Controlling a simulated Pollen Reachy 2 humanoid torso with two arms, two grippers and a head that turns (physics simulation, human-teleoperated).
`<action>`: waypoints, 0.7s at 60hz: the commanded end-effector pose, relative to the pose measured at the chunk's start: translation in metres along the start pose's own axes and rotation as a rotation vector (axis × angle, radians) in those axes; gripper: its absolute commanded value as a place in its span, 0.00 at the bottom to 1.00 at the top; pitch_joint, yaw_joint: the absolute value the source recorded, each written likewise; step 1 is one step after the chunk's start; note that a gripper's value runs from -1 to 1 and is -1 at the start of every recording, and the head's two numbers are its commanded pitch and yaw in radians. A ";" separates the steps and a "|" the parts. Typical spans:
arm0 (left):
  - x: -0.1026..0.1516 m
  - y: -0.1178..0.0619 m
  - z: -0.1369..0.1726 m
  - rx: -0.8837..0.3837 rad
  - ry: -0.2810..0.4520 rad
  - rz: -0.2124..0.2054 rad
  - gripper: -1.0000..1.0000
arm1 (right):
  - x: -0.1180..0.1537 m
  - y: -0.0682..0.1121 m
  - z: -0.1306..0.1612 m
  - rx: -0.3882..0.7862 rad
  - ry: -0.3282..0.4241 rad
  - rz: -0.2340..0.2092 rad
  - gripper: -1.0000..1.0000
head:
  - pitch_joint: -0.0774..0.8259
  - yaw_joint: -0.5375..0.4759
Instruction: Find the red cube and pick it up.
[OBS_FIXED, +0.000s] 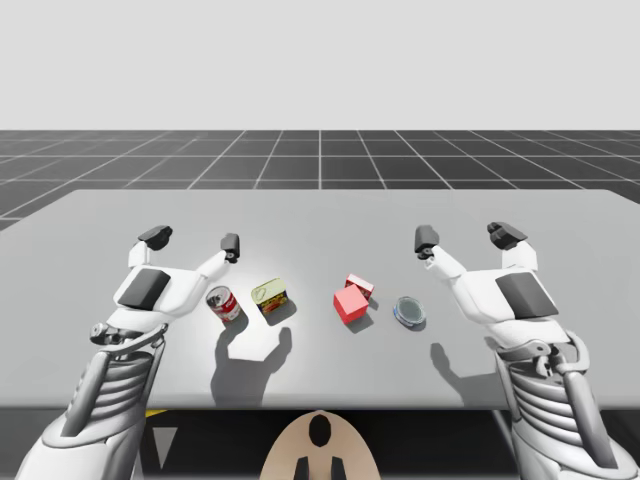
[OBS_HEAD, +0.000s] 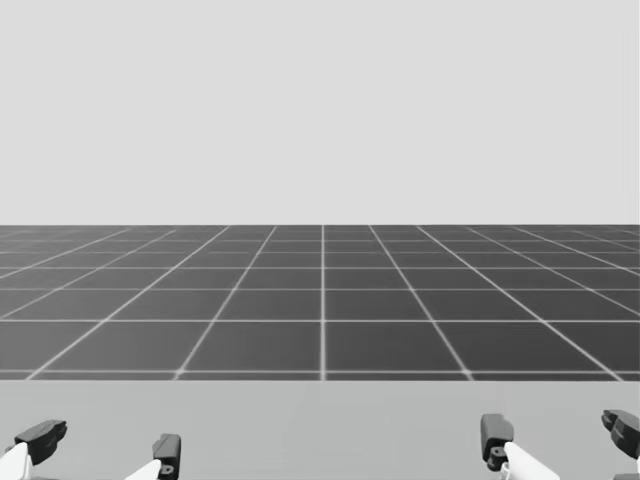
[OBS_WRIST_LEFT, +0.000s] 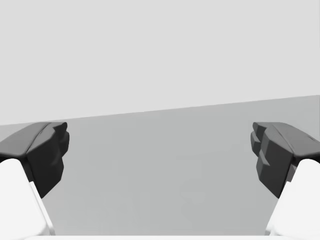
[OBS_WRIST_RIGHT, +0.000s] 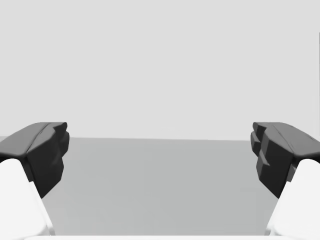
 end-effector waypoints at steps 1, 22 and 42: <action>0.000 0.000 0.000 0.000 0.000 0.000 0.00 | -0.001 0.002 0.001 -0.019 0.000 -0.024 0.00 | 0.10 0.54; 0.000 0.000 0.000 -0.001 0.002 0.002 0.00 | -0.001 0.002 0.000 0.005 0.017 0.001 0.00 | 0.26 0.53; -0.001 0.000 0.000 -0.003 0.000 -0.007 0.00 | -0.002 0.002 -0.001 0.001 0.019 0.016 0.00 | 0.53 0.52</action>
